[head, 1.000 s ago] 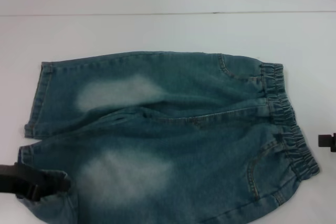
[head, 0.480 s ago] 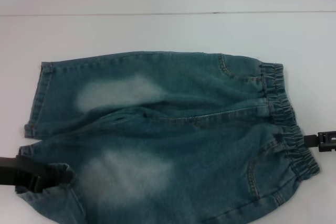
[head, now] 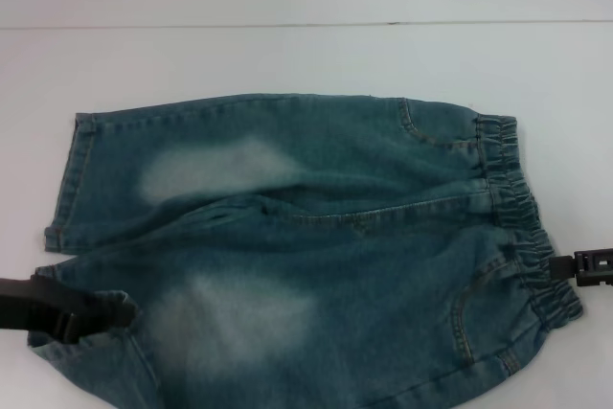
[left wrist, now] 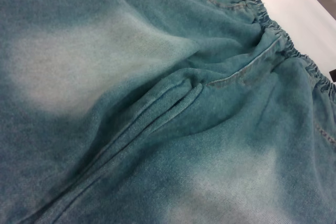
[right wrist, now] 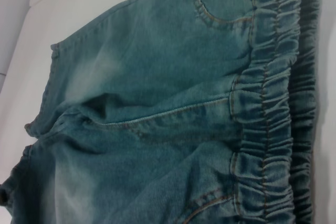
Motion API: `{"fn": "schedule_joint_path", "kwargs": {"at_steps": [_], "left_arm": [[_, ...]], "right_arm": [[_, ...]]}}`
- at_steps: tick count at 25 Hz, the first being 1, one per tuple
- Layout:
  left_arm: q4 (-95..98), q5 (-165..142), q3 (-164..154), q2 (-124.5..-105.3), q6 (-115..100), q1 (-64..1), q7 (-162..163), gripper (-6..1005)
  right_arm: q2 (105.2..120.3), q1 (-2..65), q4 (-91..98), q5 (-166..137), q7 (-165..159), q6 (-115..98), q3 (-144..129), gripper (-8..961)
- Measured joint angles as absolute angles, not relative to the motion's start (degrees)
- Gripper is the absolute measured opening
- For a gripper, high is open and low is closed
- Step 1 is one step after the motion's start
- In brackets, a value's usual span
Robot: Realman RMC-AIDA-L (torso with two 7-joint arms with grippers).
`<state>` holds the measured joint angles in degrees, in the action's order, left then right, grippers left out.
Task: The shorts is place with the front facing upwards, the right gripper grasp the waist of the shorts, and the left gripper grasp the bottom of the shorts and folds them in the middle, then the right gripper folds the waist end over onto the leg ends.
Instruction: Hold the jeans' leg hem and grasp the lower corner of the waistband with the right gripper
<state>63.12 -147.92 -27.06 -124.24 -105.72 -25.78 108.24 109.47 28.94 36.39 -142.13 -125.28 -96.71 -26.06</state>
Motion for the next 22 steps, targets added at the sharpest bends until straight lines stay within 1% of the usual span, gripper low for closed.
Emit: {"fn": "schedule_joint_path", "kwargs": {"at_steps": [12,22], "left_arm": [[63.64,-147.9,-27.07,-124.28,-105.97,-25.88,108.46,26],[63.63,-147.92,-27.13,-124.28,-106.3,-25.99,108.46,26]], "right_arm": [[110.25,28.74,36.1,-142.09,-124.9,-96.47,-26.94,869],[110.39,29.25,36.11,-141.76,-124.9,-97.33,-26.63,868]]}}
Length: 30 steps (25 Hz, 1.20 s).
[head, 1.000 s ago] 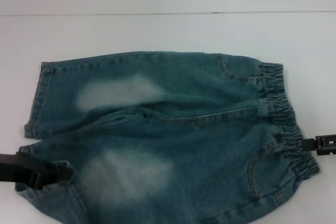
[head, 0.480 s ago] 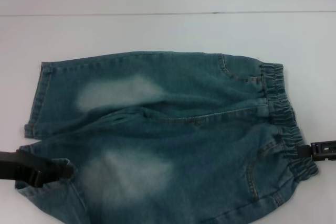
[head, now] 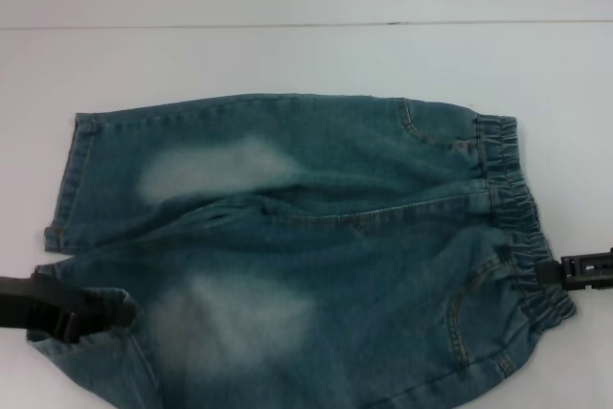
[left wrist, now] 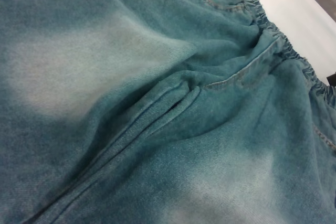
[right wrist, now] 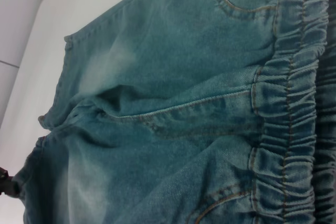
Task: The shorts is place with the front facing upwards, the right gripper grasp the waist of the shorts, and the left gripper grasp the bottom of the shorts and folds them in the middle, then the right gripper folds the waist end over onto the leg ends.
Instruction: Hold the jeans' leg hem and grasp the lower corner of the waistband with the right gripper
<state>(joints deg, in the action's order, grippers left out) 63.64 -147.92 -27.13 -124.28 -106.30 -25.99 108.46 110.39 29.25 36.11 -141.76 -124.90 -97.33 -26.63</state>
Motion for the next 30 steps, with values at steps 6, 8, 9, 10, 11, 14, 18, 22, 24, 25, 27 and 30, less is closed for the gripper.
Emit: {"fn": "schedule_joint_path", "kwargs": {"at_steps": [6,8,9,10,11,14,18,22,24,25,27,30], "left_arm": [[63.63,-147.92,-27.16,-124.28,-106.6,-26.13,108.46,26],[63.63,-147.92,-27.16,-124.28,-106.61,-26.17,108.46,27],[63.63,-147.92,-27.16,-124.28,-106.61,-26.18,108.46,27],[63.63,-147.92,-27.16,-124.28,-106.62,-26.18,108.46,27],[63.63,-147.92,-27.16,-124.28,-106.62,-26.19,108.46,27],[63.63,-147.92,-27.16,-124.28,-106.61,-26.19,108.46,27],[63.63,-147.92,-27.16,-124.28,-106.56,-26.26,108.46,27],[63.63,-147.92,-27.16,-124.28,-106.47,-26.28,108.46,27],[63.59,-147.92,-27.16,-124.28,-106.45,-26.28,108.46,27],[63.57,-147.92,-27.16,-124.28,-106.43,-26.28,108.46,27],[63.54,-147.92,-27.15,-124.28,-106.4,-26.31,108.45,27],[63.54,-147.92,-27.16,-124.28,-106.41,-26.46,108.44,27]], "right_arm": [[110.39,29.06,36.13,-141.92,-125.23,-97.74,-26.77,869],[110.42,28.83,36.13,-142.04,-125.27,-97.81,-26.86,869],[110.41,28.7,36.13,-142.06,-125.27,-97.83,-26.87,869],[110.38,28.55,36.12,-142.07,-125.27,-97.83,-26.88,869],[110.27,28.43,36.13,-142.08,-125.28,-97.81,-26.88,869],[109.95,28.18,36.12,-142.11,-125.3,-97.62,-26.84,869],[109.83,28.2,36.12,-142.12,-125.37,-97.41,-26.87,868],[109.85,28.24,36.12,-142.12,-125.34,-97.27,-26.88,868],[109.9,28.22,36.12,-142.12,-125.24,-97.15,-26.74,868],[109.96,28.2,36.12,-142.12,-125.22,-97.13,-26.73,869],[110.13,28.16,36.12,-142.12,-125.2,-97.12,-26.79,869],[110.28,28.26,36.12,-142.12,-125.15,-97.11,-26.85,869]]}}
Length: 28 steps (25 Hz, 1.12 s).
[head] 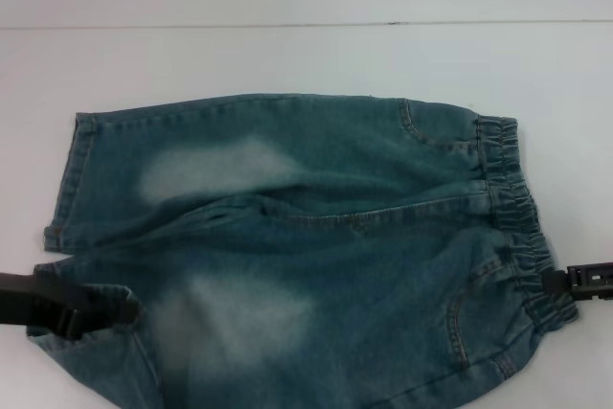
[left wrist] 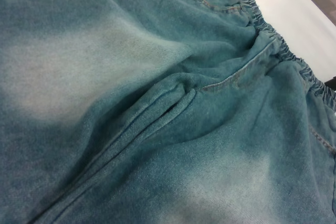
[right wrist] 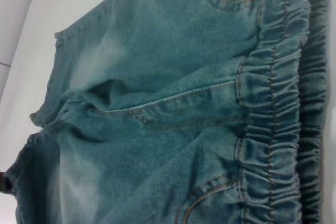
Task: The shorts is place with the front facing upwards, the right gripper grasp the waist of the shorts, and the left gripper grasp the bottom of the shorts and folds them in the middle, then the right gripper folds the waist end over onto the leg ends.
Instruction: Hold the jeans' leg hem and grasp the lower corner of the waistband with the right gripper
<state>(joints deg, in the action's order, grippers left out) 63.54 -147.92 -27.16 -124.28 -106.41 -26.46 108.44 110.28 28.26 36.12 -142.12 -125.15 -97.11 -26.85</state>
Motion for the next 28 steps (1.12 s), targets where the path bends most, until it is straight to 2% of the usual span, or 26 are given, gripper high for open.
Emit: {"fn": "schedule_joint_path", "kwargs": {"at_steps": [28], "left_arm": [[63.53,-147.92,-27.25,-124.33,-106.7,-27.33,108.59,27]], "right_arm": [[110.37,29.16,34.16,-140.58,-124.23,-97.81,-26.15,868]]}}
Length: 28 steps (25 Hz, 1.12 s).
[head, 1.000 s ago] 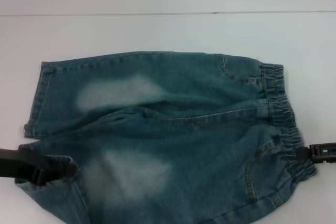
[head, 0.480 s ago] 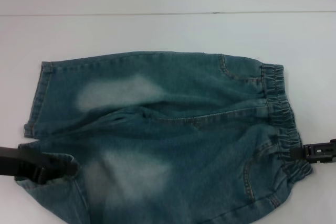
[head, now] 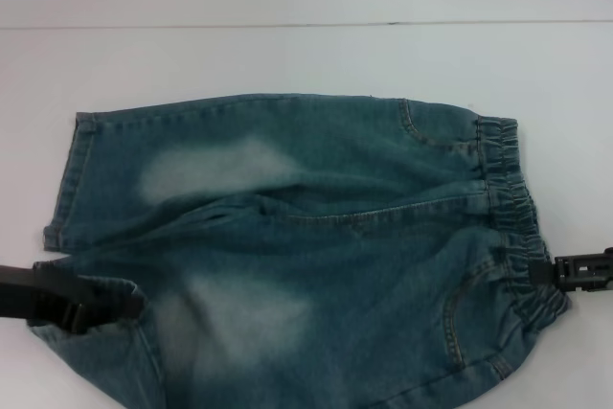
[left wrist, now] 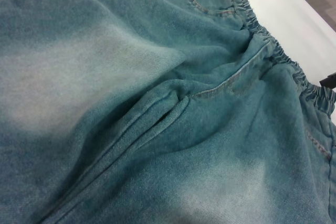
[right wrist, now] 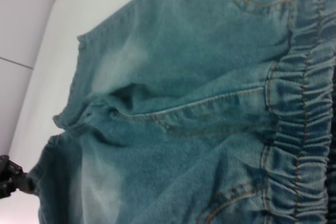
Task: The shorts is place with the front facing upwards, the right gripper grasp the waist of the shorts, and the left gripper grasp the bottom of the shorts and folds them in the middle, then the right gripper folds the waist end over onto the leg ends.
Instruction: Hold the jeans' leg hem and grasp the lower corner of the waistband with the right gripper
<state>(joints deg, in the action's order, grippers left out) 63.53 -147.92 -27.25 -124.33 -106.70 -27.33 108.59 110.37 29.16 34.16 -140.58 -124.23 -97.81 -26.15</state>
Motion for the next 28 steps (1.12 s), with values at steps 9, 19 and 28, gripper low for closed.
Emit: {"fn": "schedule_joint_path", "kwargs": {"at_steps": [9,19,28], "left_arm": [[63.55,-147.92,-27.24,-124.37,-106.78,-27.49,108.63,27],[63.54,-147.92,-27.24,-124.36,-106.79,-27.54,108.64,27],[63.37,-147.31,-27.25,-124.34,-106.78,-27.53,108.64,27]], "right_arm": [[110.5,28.79,33.77,-139.7,-124.09,-98.79,-26.13,869],[110.32,28.7,33.11,-139.71,-124.01,-99.45,-26.22,842],[110.34,28.3,33.05,-140.05,-121.71,-97.95,-26.86,615]]}}
